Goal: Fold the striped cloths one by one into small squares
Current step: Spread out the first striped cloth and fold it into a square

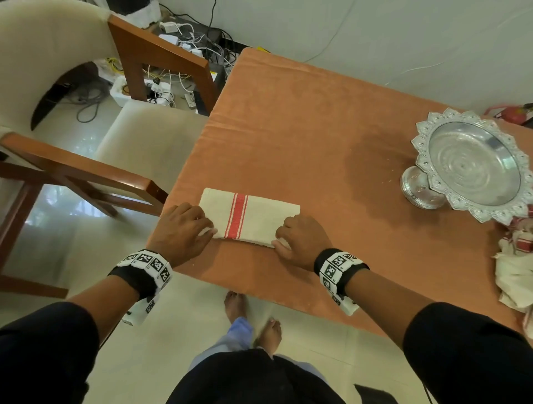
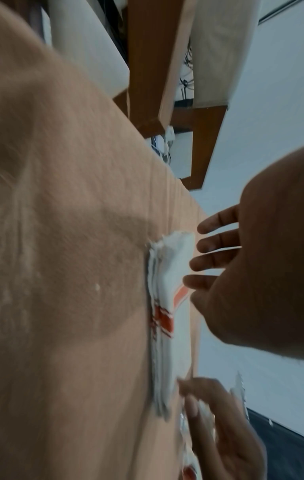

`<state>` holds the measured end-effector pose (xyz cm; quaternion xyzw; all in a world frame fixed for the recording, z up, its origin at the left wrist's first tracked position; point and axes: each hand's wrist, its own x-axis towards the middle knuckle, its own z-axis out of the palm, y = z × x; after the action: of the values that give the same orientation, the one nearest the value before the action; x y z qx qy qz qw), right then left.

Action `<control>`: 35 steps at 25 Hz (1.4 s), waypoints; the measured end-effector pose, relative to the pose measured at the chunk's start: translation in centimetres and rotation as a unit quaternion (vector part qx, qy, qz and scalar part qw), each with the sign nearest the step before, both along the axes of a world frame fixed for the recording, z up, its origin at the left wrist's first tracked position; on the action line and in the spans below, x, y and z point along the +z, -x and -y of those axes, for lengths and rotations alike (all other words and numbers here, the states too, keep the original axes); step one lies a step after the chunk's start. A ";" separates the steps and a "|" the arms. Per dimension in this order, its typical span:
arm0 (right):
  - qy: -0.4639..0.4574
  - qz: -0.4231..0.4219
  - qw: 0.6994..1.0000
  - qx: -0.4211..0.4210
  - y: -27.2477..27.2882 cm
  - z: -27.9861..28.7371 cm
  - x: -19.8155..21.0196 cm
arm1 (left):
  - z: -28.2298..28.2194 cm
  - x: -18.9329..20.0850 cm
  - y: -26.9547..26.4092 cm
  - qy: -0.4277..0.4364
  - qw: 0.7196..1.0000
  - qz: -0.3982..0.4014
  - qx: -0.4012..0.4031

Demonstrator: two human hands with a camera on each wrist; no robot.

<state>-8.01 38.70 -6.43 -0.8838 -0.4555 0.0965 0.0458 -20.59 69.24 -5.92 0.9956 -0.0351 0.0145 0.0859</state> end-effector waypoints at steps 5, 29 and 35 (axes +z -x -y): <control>-0.029 -0.002 0.999 -0.022 0.2 -5.4 -0.7 | 5.5 -1.9 -4.4 -0.001 0.998 0.010 -0.063; -0.028 -0.163 0.956 -0.244 -8.0 0.0 -2.4 | 7.7 -1.3 -13.2 -0.008 0.991 -0.092 -0.101; -0.079 -0.268 0.899 -0.337 -9.1 -0.1 -2.0 | 12.2 -0.4 -15.3 0.006 0.989 -0.095 -0.110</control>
<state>1.12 38.80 -8.40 -0.9187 -0.1072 0.2720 0.2655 -5.31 57.05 -6.28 0.9820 -0.1356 -0.0898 0.0960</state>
